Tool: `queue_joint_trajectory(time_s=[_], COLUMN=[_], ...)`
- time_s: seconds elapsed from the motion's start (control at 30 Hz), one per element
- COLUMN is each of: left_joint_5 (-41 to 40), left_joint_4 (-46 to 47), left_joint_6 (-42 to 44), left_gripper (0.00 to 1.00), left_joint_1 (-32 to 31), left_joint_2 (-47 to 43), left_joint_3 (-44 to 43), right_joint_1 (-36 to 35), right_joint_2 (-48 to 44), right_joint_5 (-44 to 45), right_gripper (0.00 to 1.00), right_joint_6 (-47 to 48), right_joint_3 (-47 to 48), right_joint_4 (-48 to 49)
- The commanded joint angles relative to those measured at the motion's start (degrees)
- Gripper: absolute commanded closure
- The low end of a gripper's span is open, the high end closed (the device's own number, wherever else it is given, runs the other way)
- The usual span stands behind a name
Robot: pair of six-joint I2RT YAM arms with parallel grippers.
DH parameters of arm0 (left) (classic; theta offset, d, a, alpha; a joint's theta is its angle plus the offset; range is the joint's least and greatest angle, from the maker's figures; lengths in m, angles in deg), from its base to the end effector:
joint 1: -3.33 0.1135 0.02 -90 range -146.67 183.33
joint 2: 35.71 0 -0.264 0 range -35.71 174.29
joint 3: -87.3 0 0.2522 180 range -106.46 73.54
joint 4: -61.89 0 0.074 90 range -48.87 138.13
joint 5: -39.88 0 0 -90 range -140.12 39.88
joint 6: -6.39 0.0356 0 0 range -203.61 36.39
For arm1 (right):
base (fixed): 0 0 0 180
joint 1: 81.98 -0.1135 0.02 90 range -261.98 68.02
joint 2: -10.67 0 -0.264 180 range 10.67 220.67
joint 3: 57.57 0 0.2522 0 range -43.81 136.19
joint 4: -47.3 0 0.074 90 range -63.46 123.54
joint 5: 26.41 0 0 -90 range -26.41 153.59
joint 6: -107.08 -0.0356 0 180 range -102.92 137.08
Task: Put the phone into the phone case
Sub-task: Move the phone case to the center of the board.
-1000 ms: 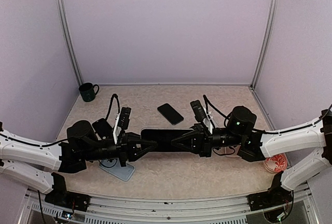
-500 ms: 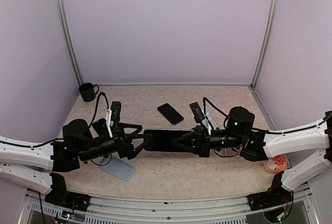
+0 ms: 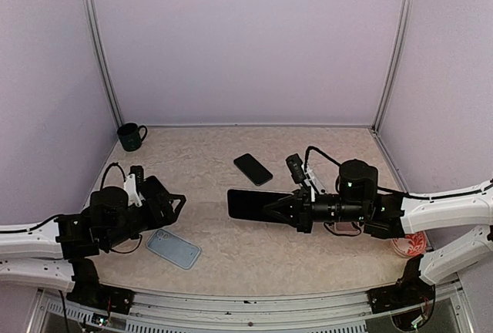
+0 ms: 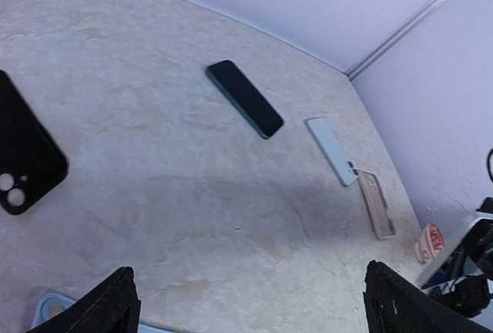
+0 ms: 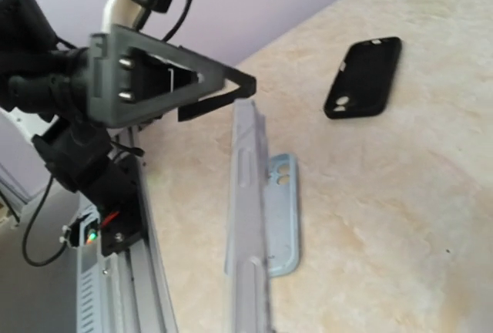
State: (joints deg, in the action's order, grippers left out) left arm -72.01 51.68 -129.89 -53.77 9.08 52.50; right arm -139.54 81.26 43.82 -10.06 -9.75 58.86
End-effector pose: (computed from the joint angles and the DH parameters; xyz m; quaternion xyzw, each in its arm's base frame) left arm 0.1097 -0.1452 0.2188 -0.0322 0.8119 -0.3442 0.4704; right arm 0.1348 0.2345 0.2440 -0.3049 0.7061 0.5192 0.3727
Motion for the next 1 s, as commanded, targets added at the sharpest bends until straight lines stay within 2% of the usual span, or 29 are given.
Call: queue_joint_trajectory(time_s=[0.0,0.27,0.5,0.97], left_joint_5=[-3.6,-0.2,0.7,1.8], left_joint_4=[-9.0,-11.7,-14.2,-14.5], left_joint_6=[-7.1,-10.0,-11.6,-13.4], left_gripper=[0.01,0.01,0.01,0.01], left_joint_1=[4.1,9.2,9.4,9.4], left_joint_2=[-2.1,-0.1,4.2,4.8], left_joint_3=[3.2,4.9,4.6,7.4], right_joint_1=[0.0,0.0,0.0,-3.0], right_joint_2=[-0.3,0.3,1.3,7.2], right_joint_5=[1.5,1.0,-0.1,-1.9], right_gripper=[1.00,1.00,1.00,1.00], right_joint_6=[1.0,1.0,0.8,2.1], right_joint_3=[1.3,1.0,1.6,5.8], right_joint_4=[0.8,0.6,-0.3,-4.6])
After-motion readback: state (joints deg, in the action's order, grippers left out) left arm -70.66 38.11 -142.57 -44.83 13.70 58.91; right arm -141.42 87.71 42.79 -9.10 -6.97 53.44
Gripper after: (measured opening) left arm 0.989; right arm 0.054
